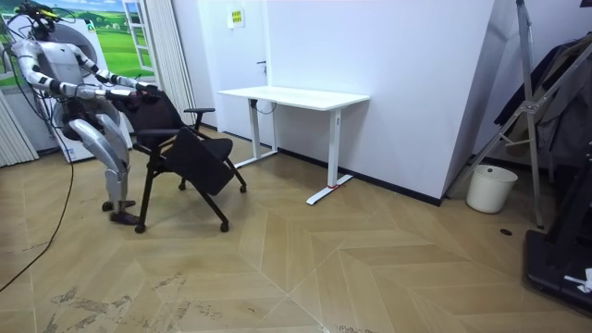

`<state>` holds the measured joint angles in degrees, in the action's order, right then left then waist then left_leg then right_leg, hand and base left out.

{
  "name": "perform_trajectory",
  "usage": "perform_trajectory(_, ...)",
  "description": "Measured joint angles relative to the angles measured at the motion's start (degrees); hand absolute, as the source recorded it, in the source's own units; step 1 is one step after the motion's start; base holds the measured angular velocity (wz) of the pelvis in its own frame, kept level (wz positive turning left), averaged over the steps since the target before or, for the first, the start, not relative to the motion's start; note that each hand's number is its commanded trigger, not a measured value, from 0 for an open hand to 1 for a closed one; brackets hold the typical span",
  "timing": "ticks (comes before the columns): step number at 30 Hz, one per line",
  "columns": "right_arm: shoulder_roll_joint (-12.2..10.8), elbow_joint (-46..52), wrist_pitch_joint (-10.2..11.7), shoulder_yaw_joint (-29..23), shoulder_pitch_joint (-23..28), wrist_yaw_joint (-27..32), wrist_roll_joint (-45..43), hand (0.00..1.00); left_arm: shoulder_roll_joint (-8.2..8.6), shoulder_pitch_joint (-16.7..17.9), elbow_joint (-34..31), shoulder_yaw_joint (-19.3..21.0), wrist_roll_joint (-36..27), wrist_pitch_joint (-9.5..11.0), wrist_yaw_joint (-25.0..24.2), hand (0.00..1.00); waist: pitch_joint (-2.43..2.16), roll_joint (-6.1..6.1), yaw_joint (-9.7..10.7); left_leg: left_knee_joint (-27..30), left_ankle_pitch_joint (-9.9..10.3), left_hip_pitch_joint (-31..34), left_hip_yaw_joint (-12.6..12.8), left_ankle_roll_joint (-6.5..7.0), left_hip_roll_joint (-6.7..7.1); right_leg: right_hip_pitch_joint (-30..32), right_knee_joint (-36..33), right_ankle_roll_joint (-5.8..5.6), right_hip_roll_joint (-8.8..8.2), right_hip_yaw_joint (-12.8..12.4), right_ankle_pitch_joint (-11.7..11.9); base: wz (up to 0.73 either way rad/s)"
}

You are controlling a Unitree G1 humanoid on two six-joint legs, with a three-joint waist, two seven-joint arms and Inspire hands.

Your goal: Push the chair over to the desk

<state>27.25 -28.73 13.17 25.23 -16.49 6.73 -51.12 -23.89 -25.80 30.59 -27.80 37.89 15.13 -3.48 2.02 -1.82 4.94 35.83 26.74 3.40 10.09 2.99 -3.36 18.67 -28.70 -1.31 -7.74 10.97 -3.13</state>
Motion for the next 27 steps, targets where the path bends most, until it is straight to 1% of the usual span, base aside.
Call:
perform_trajectory(1,0.0,-0.1,0.0,0.0,0.0,0.5,-0.2,1.0,-0.01,0.0,0.4,0.0,0.2,0.0,0.5,1.0,-0.59,0.63,0.0,0.0,0.6,-0.3,-1.2,-1.24,-1.28,-1.0,0.1,1.86,1.22,1.4,0.6,0.27)
perform_trajectory(2,0.0,0.0,0.0,0.0,-0.1,0.8,-0.2,1.0,-0.05,-0.3,0.5,-0.1,0.2,0.0,0.6,1.0,-0.63,1.01,0.0,-0.1,0.7,-0.3,-1.6,-1.69,-1.85,-1.3,-0.1,2.33,1.54,2.2,0.1,0.23)
perform_trajectory(3,0.0,-0.3,0.0,0.1,-1.0,1.3,-0.2,1.0,-0.33,-1.1,0.9,-0.1,0.1,0.1,0.7,1.0,-0.37,1.41,-0.1,-0.4,0.9,-0.4,-2.0,-2.69,-2.65,-1.6,-0.3,3.05,2.08,3.5,-0.9,0.18)
perform_trajectory(4,-0.2,-1.2,0.0,0.4,-2.4,1.4,-0.3,1.0,-0.35,-2.2,1.6,0.0,0.0,0.1,0.9,1.0,-0.11,1.39,-0.2,-0.9,0.9,-0.6,-2.1,-3.43,-2.99,-1.5,-0.7,3.54,2.46,3.9,-2.1,0.13)
perform_trajectory(5,-0.4,-1.9,0.0,0.6,-3.3,1.4,-0.3,1.0,-0.34,-2.7,2.0,0.0,0.0,0.0,1.2,1.0,-0.01,1.26,-0.2,-1.3,0.8,-1.0,-2.2,-3.76,-3.08,-1.4,-1.1,3.71,2.53,3.9,-2.7,0.09)
perform_trajectory(7,-0.6,-3.5,0.0,1.0,-5.8,1.4,-0.3,1.0,-0.04,-3.8,2.2,0.1,0.0,-1.2,1.8,1.0,0.07,1.34,-0.2,-2.7,0.6,-1.4,-2.1,-4.85,-4.0,-0.8,-2.3,4.23,3.11,4.1,-4.9,0.09)
perform_trajectory(8,-0.6,-3.6,-0.1,1.0,-6.2,1.5,-0.3,1.0,-0.05,-4.1,2.2,0.2,0.0,-1.3,1.8,1.0,0.11,1.4,-0.2,-2.8,0.7,-1.4,-2.1,-5.17,-4.14,-0.6,-2.6,4.4,3.39,4.1,-5.3,0.04)
perform_trajectory(9,-0.7,-3.8,-0.1,1.0,-6.9,1.7,-0.4,1.0,-0.08,-4.6,2.2,0.5,0.0,-1.4,1.8,1.0,0.17,1.32,-0.4,-2.8,0.9,-1.5,-2.0,-5.76,-4.82,-0.3,-3.3,4.77,3.83,4.1,-6.2,0.0)
perform_trajectory(10,-0.9,-4.1,-0.3,1.0,-7.4,1.9,-0.5,1.0,-0.1,-4.9,2.2,0.8,0.2,-1.4,1.8,1.0,0.34,1.04,-0.5,-2.7,0.8,-1.7,-1.8,-6.12,-5.18,-0.2,-4.2,5.25,4.02,4.4,-6.9,-0.04)
perform_trajectory(11,-1.0,-4.2,-0.3,1.0,-7.6,1.9,-0.6,1.0,-0.1,-5.0,2.2,1.0,0.3,-1.4,1.8,1.0,0.35,1.01,-0.5,-2.7,0.8,-1.8,-1.7,-6.24,-5.44,-0.2,-4.5,5.47,4.08,4.6,-7.4,0.0)
perform_trajectory(12,-1.0,-4.3,-0.3,1.0,-7.9,1.9,-0.6,1.0,-0.32,-5.2,2.3,1.1,0.3,-1.2,1.8,1.0,0.38,0.95,-0.7,-2.3,0.8,-2.1,-1.4,-6.43,-5.92,-0.1,-5.5,5.78,4.2,4.8,-8.7,0.05)
perform_trajectory(13,-1.0,-4.3,-0.2,1.0,-8.1,1.9,-0.6,1.0,-0.09,-5.3,2.8,1.3,0.3,-0.9,1.9,1.0,0.4,0.89,-0.7,-1.1,0.7,-2.1,-1.4,-6.53,-6.17,-0.2,-6.5,5.9,4.33,4.8,-10.1,0.07)
perform_trajectory(14,-1.0,-4.3,-0.2,1.0,-8.2,1.9,-0.7,1.0,-0.01,-5.3,3.0,1.5,0.3,-0.8,1.9,1.0,0.46,0.78,-0.8,0.0,0.5,-2.0,-1.5,-6.84,-6.29,-0.3,-7.1,6.0,4.28,4.9,-10.7,0.07)
perform_trajectory(15,-1.2,-4.3,-0.2,1.0,-8.3,1.9,-0.7,1.0,0.34,-5.3,3.5,1.6,0.4,-0.6,2.4,1.0,0.57,0.63,-1.0,2.3,0.1,-1.6,-1.7,-7.35,-6.91,-0.9,-8.1,6.35,4.3,5.1,-11.9,0.1)
perform_trajectory(16,-1.5,-4.5,-0.2,1.0,-8.3,1.8,-1.0,1.0,0.41,-5.3,3.8,1.6,0.4,-0.4,2.8,1.0,0.66,0.46,-0.9,6.0,-0.5,-0.6,-2.1,-7.28,-7.65,-1.7,-9.2,6.81,4.13,6.1,-13.3,0.18)
perform_trajectory(17,-1.8,-4.7,-0.2,0.9,-8.3,1.8,-1.0,1.0,0.39,-5.3,4.0,1.5,0.5,-0.4,2.8,1.0,0.71,0.31,-0.7,8.9,-1.3,0.5,-2.5,-7.2,-8.26,-2.2,-9.9,7.02,4.01,6.8,-14.1,0.31)
perform_trajectory(18,-2.1,-4.9,-0.2,0.9,-8.2,1.8,-1.0,1.0,0.29,-5.3,4.3,1.3,0.5,-0.4,3.1,1.0,0.84,-0.08,-0.7,13.7,-3.5,2.4,-3.0,-6.86,-9.05,-3.0,-10.7,7.15,4.07,7.2,-15.4,0.34)
perform_trajectory(19,-2.4,-5.5,-0.2,1.0,-8.1,1.8,-0.9,1.0,0.35,-5.5,5.1,0.8,0.5,-0.4,3.7,1.0,1.12,-0.54,-0.7,18.8,-6.9,4.4,-4.1,-6.29,-9.48,-4.1,-11.2,7.28,4.29,7.1,-16.6,0.25)
perform_trajectory(20,-2.5,-5.7,-0.1,1.1,-8.1,1.8,-0.9,1.0,0.52,-5.4,5.8,0.5,0.5,-0.4,4.3,1.0,1.2,-0.62,-0.8,21.5,-9.3,5.5,-4.4,-6.1,-9.93,-4.8,-11.3,7.6,4.42,7.3,-17.1,0.12)
perform_trajectory(21,-2.8,-6.3,-0.1,1.5,-8.0,1.8,-0.9,1.0,0.64,-5.4,6.6,-0.1,0.5,-0.3,5.2,1.0,1.22,-1.16,-1.4,25.4,-14.6,7.6,-5.5,-5.67,-9.91,-6.0,-11.3,8.17,4.07,7.9,-17.6,0.08)
perform_trajectory(22,-2.9,-6.4,0.0,1.6,-8.0,1.8,-0.9,1.0,0.66,-5.3,7.0,-0.5,0.5,-0.3,5.7,1.0,1.3,-1.91,-1.9,28.7,-21.1,10.2,-6.2,-5.65,-9.8,-6.9,-11.1,8.57,3.69,8.2,-18.1,0.12)
perform_trajectory(23,-2.9,-6.4,0.0,1.6,-8.0,1.8,-0.9,1.0,0.61,-5.4,7.0,-0.5,0.5,-0.3,5.8,1.0,1.24,-2.37,-2.2,30.2,-24.7,11.6,-6.4,-5.63,-9.8,-7.2,-11.0,8.8,3.47,8.3,-18.3,0.2)
perform_trajectory(24,-2.9,-6.6,-0.1,1.6,-8.0,1.9,-0.9,1.0,0.68,-5.4,7.3,-0.7,0.5,-0.2,6.3,1.0,1.69,-3.41,-2.2,32.9,-33.0,14.5,-7.3,-5.97,-9.54,-7.9,-11.1,9.33,2.79,9.1,-18.9,0.24)
perform_trajectory(25,-2.6,-6.6,-0.1,1.6,-8.1,1.9,-0.6,1.0,0.75,-5.7,7.7,-1.4,0.5,-0.2,7.2,1.0,1.77,-3.93,-2.3,35.2,-37.1,17.5,-8.4,-5.48,-8.86,-8.3,-11.2,9.8,2.5,9.6,-19.4,0.23)
perform_trajectory(26,-2.4,-6.6,-0.1,1.6,-8.3,1.9,-0.6,1.0,0.94,-5.8,7.8,-1.7,0.5,-0.3,7.6,1.0,1.77,-3.93,-2.3,36.2,-37.1,19.2,-8.3,-5.32,-8.76,-8.4,-11.3,10.07,2.46,9.8,-19.7,0.11)
perform_trajectory(27,-2.5,-7.4,-0.1,1.6,-8.7,1.9,-0.5,1.0,1.17,-5.5,8.3,-1.9,0.5,-0.5,8.2,1.0,1.91,-4.13,-2.7,38.4,-36.4,22.4,-7.9,-4.63,-8.68,-8.8,-11.6,10.58,2.37,10.1,-20.3,0.0)
